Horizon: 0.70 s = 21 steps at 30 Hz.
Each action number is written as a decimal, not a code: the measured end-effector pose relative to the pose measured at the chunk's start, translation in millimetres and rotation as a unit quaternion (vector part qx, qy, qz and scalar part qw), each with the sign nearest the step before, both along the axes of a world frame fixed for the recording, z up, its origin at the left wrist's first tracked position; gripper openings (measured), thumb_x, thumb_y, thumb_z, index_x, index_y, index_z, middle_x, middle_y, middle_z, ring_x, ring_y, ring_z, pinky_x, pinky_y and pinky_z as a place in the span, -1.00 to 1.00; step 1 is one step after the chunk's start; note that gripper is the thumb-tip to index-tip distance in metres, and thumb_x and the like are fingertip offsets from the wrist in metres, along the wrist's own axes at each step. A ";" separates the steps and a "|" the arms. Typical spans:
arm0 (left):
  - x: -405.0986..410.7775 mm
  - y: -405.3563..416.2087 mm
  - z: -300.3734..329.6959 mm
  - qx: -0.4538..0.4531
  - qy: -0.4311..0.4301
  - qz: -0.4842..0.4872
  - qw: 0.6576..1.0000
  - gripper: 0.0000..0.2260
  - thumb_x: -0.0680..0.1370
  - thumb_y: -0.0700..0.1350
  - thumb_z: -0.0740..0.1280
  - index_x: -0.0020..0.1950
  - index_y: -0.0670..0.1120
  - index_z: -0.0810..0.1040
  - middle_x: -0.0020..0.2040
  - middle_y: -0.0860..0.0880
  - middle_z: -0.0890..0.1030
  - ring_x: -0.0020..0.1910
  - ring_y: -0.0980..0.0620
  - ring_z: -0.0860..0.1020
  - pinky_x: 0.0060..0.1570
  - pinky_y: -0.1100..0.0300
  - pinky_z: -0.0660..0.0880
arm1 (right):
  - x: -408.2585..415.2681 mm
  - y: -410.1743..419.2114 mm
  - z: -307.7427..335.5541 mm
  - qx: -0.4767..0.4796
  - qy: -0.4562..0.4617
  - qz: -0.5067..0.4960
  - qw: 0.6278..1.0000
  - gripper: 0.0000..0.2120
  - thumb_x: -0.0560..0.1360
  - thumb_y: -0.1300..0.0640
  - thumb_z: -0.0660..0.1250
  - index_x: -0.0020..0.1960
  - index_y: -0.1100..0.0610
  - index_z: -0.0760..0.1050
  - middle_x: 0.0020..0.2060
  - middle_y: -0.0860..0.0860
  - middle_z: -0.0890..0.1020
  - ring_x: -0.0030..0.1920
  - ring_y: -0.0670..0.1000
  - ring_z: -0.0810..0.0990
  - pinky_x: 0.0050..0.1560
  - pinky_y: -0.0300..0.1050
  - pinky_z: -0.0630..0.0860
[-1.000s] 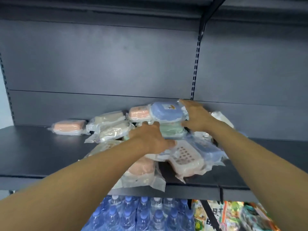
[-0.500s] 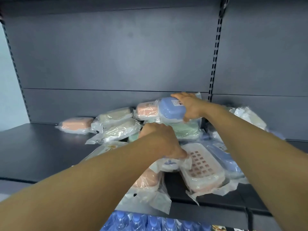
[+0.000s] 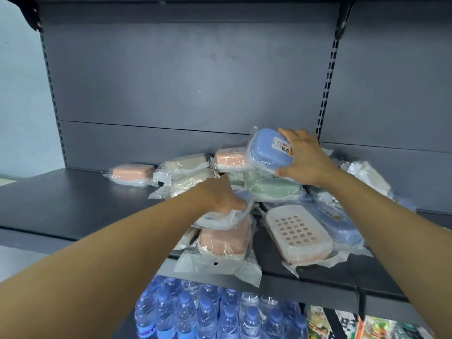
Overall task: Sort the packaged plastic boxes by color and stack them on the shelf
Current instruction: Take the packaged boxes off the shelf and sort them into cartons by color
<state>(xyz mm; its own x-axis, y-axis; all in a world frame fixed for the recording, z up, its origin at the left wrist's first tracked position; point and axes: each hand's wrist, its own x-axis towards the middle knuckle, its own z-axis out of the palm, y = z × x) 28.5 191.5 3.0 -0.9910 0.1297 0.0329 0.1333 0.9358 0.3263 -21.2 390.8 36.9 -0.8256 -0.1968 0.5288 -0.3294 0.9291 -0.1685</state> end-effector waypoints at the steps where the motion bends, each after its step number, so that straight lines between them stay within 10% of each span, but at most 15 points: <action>1: 0.8 -0.7 -0.6 -0.003 0.009 0.002 1.000 -0.40 0.45 0.14 0.35 0.37 -0.16 0.31 0.24 -0.11 0.51 0.12 -0.09 0.49 0.06 0.08 0.45 | 5.3 -2.2 -1.0 0.002 -0.003 -0.005 1.000 -0.07 0.33 0.03 0.50 0.53 0.01 0.03 0.36 0.09 0.26 0.37 0.17 0.21 0.31 0.07 0.28; 10: 61.1 -72.5 34.0 0.060 0.116 0.032 0.991 -0.45 0.39 0.03 0.43 0.31 -0.05 0.34 -0.07 0.00 0.52 -0.06 -0.05 0.47 -0.11 0.18 0.41 | 67.3 -35.5 1.1 -0.075 0.028 0.005 0.997 -0.21 0.41 -0.19 0.37 0.52 -0.03 0.11 0.31 0.10 0.37 0.33 0.15 0.28 0.29 0.10 0.34; 21: 189.3 -272.0 -24.5 0.081 0.062 -0.040 0.994 -0.44 0.33 0.04 0.51 0.25 0.11 0.36 0.16 0.05 0.51 0.13 0.01 0.50 0.16 0.12 0.45 | 198.4 -204.0 -46.6 -0.093 0.013 0.037 0.995 -0.30 0.41 -0.27 0.33 0.45 -0.05 0.23 0.30 0.04 0.44 0.28 0.11 0.39 0.20 0.00 0.37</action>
<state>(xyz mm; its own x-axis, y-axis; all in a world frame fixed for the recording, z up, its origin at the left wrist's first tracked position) 217.9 -80.5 -21.5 -0.9646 0.1917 0.1812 0.2545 0.8568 0.4485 177.2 186.8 -9.7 -0.7980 -0.1536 0.5828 -0.4025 0.8556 -0.3256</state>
